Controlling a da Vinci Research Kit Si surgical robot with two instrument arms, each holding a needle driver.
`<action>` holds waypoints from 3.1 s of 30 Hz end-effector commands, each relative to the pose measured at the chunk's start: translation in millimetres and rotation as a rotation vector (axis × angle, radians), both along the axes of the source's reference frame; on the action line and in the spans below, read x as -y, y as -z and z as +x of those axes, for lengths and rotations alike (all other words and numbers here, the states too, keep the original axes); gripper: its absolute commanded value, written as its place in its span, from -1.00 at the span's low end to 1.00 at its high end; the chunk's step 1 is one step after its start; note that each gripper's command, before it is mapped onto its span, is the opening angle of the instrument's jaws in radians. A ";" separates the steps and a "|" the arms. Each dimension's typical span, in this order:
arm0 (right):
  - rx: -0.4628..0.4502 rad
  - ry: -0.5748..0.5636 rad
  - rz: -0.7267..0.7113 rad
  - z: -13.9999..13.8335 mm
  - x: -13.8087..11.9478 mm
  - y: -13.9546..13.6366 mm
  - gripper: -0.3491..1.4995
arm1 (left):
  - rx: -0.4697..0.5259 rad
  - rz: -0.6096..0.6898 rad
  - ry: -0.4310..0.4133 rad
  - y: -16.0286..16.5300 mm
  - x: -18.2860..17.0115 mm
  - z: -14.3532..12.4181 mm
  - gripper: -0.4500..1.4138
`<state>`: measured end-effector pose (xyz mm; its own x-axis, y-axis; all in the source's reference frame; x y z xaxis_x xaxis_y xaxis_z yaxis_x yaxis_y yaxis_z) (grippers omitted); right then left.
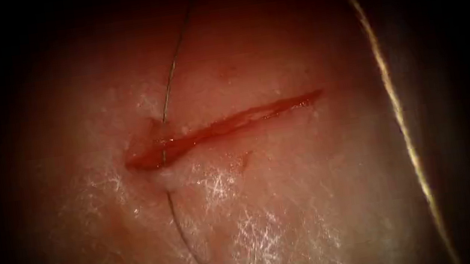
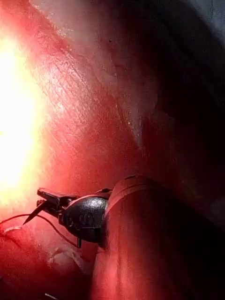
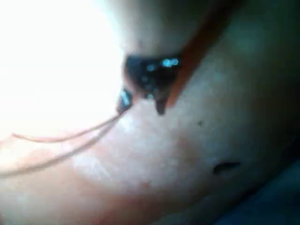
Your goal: Wound Closure
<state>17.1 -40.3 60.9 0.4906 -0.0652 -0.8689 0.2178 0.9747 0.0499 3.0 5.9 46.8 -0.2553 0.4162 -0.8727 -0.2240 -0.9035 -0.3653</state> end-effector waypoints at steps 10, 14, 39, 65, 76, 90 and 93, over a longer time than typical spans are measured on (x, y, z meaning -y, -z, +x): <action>-0.095 -0.159 0.088 0.3 -2.8 1.6 0.69 | 0.047 0.001 -0.023 -1.8 1.6 -6.0 -1.00; -0.094 -0.237 0.086 1.8 -5.0 1.6 0.67 | 0.061 -0.004 -0.029 -2.2 2.4 -8.8 -1.00; 0.289 -0.501 0.099 16.1 -8.7 -8.6 0.67 | 0.076 -0.020 -0.034 -2.9 4.3 -13.2 -1.00; 0.402 -0.396 0.270 13.2 -6.7 -8.4 -1.00 | 0.081 -0.025 -0.061 -3.4 4.3 -15.6 -1.00; 0.387 -0.330 0.286 10.9 -4.3 -6.9 -1.00 | 0.086 -0.014 -0.079 -2.1 -0.5 -17.7 -1.00; 0.492 -0.257 0.337 3.9 -1.7 -5.2 -0.73 | 0.079 -0.022 -0.074 -2.6 -2.5 -17.6 -1.00; 0.470 -0.389 0.296 4.0 -2.8 -4.5 0.64 | 0.079 -0.022 -0.073 -2.7 -2.5 -17.6 -1.00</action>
<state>20.5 -36.7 64.7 0.7492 0.4071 -0.5224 -0.2752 0.9088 0.3136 -14.1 8.5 48.7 -0.2161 0.3790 -0.8998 -0.1298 -0.9246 -0.3582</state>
